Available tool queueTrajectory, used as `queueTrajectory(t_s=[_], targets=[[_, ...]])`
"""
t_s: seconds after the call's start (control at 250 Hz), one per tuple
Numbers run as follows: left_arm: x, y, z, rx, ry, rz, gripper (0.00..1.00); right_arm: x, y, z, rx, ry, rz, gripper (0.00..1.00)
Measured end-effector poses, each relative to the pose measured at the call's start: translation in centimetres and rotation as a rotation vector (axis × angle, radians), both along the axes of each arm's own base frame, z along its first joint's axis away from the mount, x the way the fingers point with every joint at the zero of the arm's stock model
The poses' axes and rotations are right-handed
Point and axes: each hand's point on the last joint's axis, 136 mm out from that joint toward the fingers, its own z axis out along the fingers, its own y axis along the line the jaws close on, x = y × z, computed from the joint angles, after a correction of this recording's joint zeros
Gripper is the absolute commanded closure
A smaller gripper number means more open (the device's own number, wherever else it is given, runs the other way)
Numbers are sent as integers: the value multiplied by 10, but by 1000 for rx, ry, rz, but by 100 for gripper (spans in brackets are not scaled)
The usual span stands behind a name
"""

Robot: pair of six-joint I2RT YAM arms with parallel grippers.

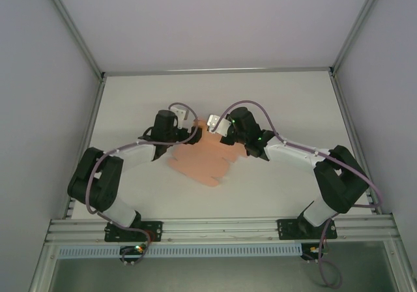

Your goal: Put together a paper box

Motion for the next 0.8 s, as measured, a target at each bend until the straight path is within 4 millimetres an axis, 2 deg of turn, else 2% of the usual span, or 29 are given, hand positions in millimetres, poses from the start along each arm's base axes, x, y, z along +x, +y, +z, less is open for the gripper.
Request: queueTrajectory(t_s=[0.052, 0.108, 0.164, 0.26, 0.343, 0.439, 0.543, 0.711, 0.799], targets=[[-1, -2, 4, -10, -4, -11, 1, -1, 1, 0, 2, 1, 5, 100], [-3, -4, 8, -21, -8, -24, 12, -1, 1, 0, 4, 3, 9, 100], [-5, -6, 10, -27, -6, -39, 19, -2, 2, 0, 6, 4, 13, 100], [-8, -6, 7, -17, 15, -49, 36, -3, 3, 0, 10, 7, 22, 100], [-9, -6, 5, 2, 28, -57, 39, -3, 4, 0, 10, 7, 24, 100], [-7, -10, 4, 14, 40, -66, 48, -3, 3, 0, 9, 6, 23, 100], [-6, -17, 0, 35, 49, -76, 71, -2, 3, 1, 10, 5, 21, 100], [-1, -29, 0, 114, 22, -68, 100, 2, -2, 1, -1, -3, -7, 100], [4, -32, -1, 166, 11, -28, 100, 4, -6, 0, -10, -3, -24, 100]])
